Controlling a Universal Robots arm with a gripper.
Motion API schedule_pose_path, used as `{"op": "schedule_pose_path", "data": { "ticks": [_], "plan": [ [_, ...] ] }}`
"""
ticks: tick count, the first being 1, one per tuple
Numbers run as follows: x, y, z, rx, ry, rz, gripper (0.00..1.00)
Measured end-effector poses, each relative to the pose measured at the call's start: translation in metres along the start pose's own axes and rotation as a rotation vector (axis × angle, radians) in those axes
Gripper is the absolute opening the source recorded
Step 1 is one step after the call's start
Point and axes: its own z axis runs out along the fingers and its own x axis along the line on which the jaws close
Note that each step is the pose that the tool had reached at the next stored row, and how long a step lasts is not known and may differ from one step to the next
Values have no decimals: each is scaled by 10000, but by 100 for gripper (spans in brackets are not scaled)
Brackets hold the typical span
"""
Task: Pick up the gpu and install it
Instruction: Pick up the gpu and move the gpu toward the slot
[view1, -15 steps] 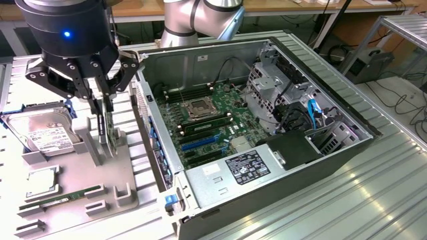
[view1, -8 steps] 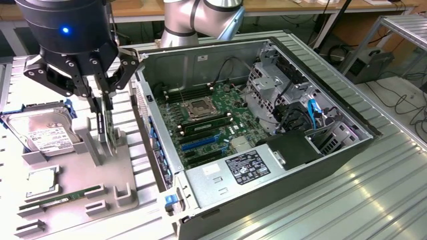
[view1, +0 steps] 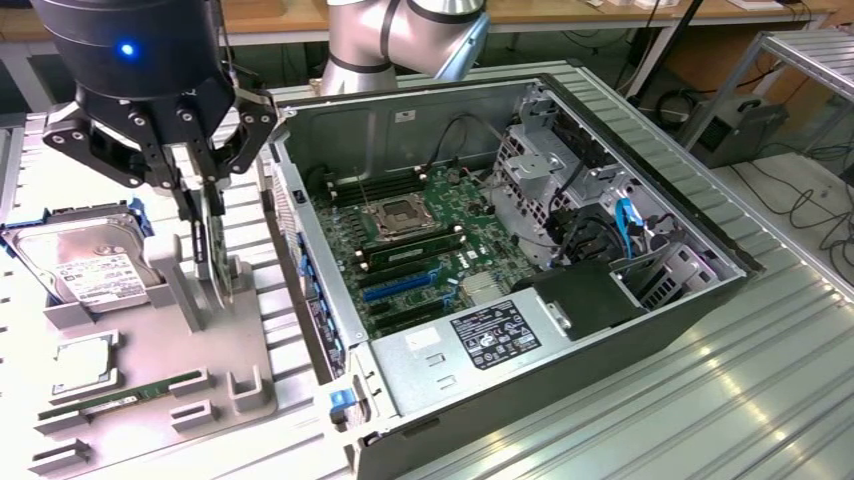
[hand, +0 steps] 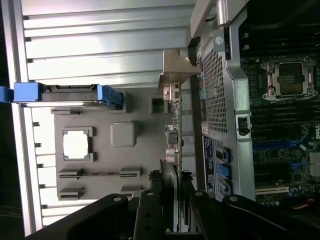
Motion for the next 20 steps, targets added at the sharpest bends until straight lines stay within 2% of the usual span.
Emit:
{"op": "schedule_pose_path", "data": {
  "ticks": [20],
  "plan": [
    [-1, 3, -44, 0, 0, 0, 26]
  ]
}}
